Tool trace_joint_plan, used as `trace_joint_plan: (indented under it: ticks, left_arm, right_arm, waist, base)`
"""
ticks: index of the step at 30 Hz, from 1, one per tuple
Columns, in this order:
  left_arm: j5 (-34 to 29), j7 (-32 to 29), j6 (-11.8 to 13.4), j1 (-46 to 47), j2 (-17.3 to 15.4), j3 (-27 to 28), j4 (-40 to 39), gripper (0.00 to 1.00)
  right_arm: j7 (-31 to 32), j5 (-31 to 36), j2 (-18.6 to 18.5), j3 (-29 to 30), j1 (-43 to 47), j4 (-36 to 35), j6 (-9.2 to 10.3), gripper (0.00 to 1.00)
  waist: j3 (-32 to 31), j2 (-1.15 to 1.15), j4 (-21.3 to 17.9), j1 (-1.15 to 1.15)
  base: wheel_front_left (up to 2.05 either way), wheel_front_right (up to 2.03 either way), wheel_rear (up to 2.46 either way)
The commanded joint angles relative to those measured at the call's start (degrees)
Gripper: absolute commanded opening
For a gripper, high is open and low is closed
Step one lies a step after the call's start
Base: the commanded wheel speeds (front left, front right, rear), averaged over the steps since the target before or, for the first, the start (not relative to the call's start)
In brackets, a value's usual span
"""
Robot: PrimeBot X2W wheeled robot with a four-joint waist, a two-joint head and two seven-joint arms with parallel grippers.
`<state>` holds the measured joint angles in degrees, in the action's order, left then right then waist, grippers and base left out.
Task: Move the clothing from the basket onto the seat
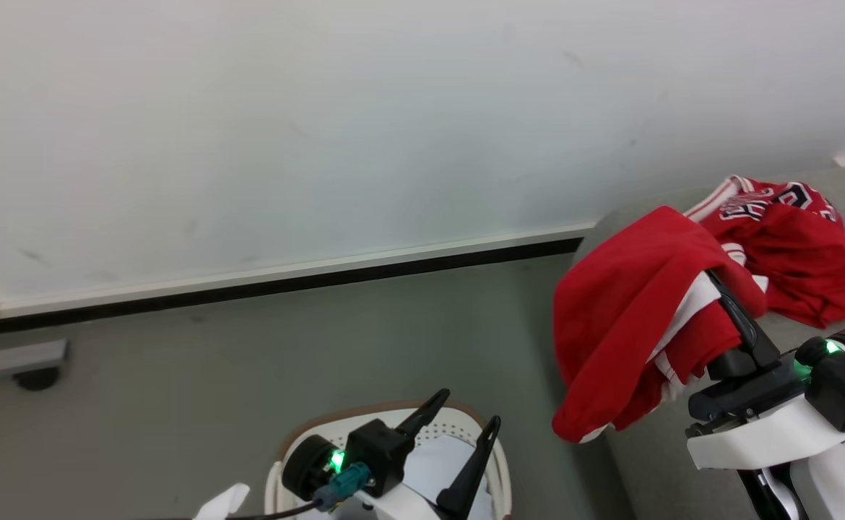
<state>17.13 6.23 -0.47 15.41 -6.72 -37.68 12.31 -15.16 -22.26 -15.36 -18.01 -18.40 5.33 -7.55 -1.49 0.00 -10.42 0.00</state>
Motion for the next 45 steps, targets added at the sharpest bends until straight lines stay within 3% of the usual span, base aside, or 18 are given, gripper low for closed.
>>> trace_joint_plan:
  ticks: [1,14,19,25,27,32,37,42,43,44,45]
  left_arm:
    - [0.1,0.5,-0.1,0.4,-0.1,-0.1,-0.4,1.00]
    - [0.9,0.2,0.0,-1.6,1.6,-3.7,-5.9,1.00]
    - [-0.3,-0.1,-0.4,-0.1,1.1,-4.7,-7.8,1.00]
    - [-2.4,-1.5,-1.1,3.5,-1.3,-4.8,-10.3,1.00]
    - [-3.2,-2.1,-1.5,5.1,-2.3,-4.6,-11.3,1.00]
    - [-5.2,-3.2,-2.0,9.8,-4.0,-3.8,-14.0,1.00]
    - [-6.7,-3.4,-1.7,13.4,-4.9,-2.8,-15.9,1.00]
    - [-8.0,-2.8,-1.4,14.8,-5.3,-2.8,-15.7,1.00]
    - [-8.0,-2.4,-1.3,14.9,-5.2,-2.8,-15.5,1.00]
    - [-7.9,-2.3,-1.1,14.7,-5.0,-2.8,-15.3,1.00]
    - [-7.7,-2.0,-1.0,14.5,-5.0,-2.9,-14.9,1.00]
  right_arm:
    - [0.0,-0.1,-0.1,0.5,0.9,-0.6,0.13,0.00]
    - [0.0,-0.8,-2.8,3.8,6.2,-4.1,0.13,0.00]
    - [0.0,-1.6,-2.3,7.8,6.2,-4.9,0.13,0.00]
    - [0.0,-3.9,-1.1,13.6,-0.1,-2.1,0.13,0.00]
    - [0.0,-5.5,-1.0,15.8,-4.1,-0.3,0.13,0.00]
    - [0.6,-8.3,-4.9,22.0,-16.3,6.2,0.13,0.00]
    - [1.8,-7.3,-9.8,28.8,-29.3,17.8,0.13,0.00]
    - [0.8,-2.5,-11.7,35.9,-37.1,31.6,0.13,0.00]
    - [0.5,-1.6,-11.5,37.2,-37.7,34.0,0.13,0.02]
    - [0.3,-0.8,-11.0,38.4,-37.8,36.1,0.13,0.30]
    - [0.2,-0.1,-10.3,39.5,-37.5,38.0,0.13,0.89]
  waist:
    - [0.4,0.00,-2.3,0.00]
    - [4.5,0.00,-13.9,0.00]
    - [9.4,0.00,-15.0,0.00]
    - [19.2,0.00,-13.9,0.00]
    - [22.9,0.00,-13.2,0.00]
    - [31.6,0.00,-10.6,0.00]
    - [37.6,0.00,-8.9,0.00]
    - [39.6,0.00,-7.7,0.00]
    - [39.6,0.00,-7.6,0.00]
    - [39.5,0.00,-7.4,0.00]
    - [39.2,0.00,-7.2,0.00]
  base:
    - [0.00,0.00,0.00]
    - [0.00,0.00,0.00]
    - [0.00,0.00,0.00]
    - [0.00,0.00,0.00]
    - [0.00,0.00,0.00]
    - [0.00,0.00,0.00]
    - [0.00,0.00,0.00]
    - [0.00,0.00,0.00]
    - [0.00,0.00,0.00]
    - [0.00,0.00,0.00]
    - [0.00,0.00,0.00]
